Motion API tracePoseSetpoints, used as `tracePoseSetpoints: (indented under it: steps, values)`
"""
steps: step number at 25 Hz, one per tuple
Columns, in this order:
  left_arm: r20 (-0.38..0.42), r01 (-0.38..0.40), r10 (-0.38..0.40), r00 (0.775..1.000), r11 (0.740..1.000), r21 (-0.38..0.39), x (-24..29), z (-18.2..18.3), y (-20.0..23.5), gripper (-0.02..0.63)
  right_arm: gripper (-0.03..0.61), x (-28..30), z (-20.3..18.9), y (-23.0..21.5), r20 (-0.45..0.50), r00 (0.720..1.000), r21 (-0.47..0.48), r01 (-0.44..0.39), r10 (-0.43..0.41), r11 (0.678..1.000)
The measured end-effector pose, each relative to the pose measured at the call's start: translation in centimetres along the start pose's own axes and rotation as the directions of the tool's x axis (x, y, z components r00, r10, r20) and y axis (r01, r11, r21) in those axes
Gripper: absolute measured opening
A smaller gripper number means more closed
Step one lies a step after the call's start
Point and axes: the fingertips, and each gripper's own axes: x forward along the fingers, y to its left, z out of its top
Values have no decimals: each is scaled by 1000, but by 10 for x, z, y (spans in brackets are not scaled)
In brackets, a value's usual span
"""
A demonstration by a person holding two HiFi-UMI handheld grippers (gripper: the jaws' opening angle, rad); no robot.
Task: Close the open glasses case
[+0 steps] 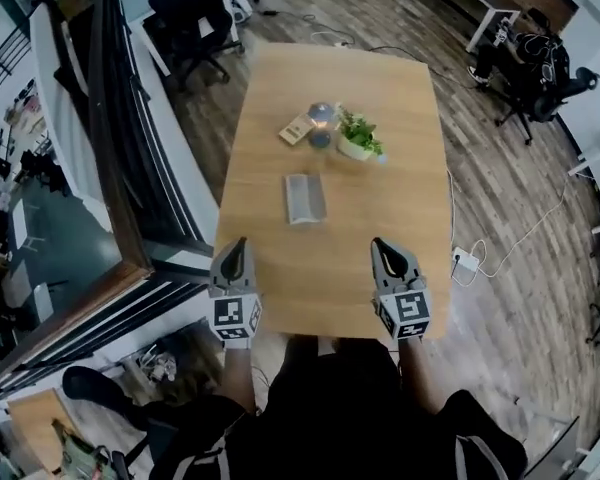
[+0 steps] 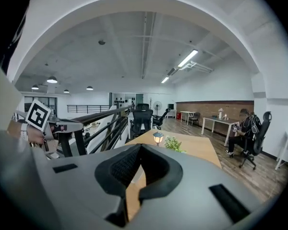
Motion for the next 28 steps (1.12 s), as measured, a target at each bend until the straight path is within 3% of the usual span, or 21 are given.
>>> tracePoseSetpoints:
  steps: [5, 9, 16, 22, 25, 27, 28]
  values:
    - [-47, 19, -20, 999, 999, -29, 9, -14, 13, -2, 14, 18, -9, -3, -50, 999, 3, 11, -11, 1000]
    - [-86, 6, -9, 996, 999, -34, 24, -26, 9, -2, 14, 34, -3, -13, -29, 999, 6, -19, 19, 1000]
    - [-113, -13, 14, 993, 1000, 17, 37, -16, -20, -2, 14, 45, 8, -32, 17, 997, 52, -83, 82, 995]
    - [-110, -12, 15, 994, 999, 32, 48, -7, -30, -2, 14, 44, 0, -54, 15, 999, 92, -42, 41, 995]
    - [-124, -2, 5, 992, 1000, 21, 48, -12, -30, -2, 15, 56, -12, -57, 4, 999, 147, -33, 33, 989]
    - [-140, 14, -11, 990, 1000, 17, 47, -19, -32, -2, 23, 72, -25, -51, -13, 997, 207, -74, 78, 976]
    - [-150, 23, -20, 989, 1000, 20, 45, -23, -33, -2, 59, 83, -34, -46, -25, 994, 242, -100, 110, 965]
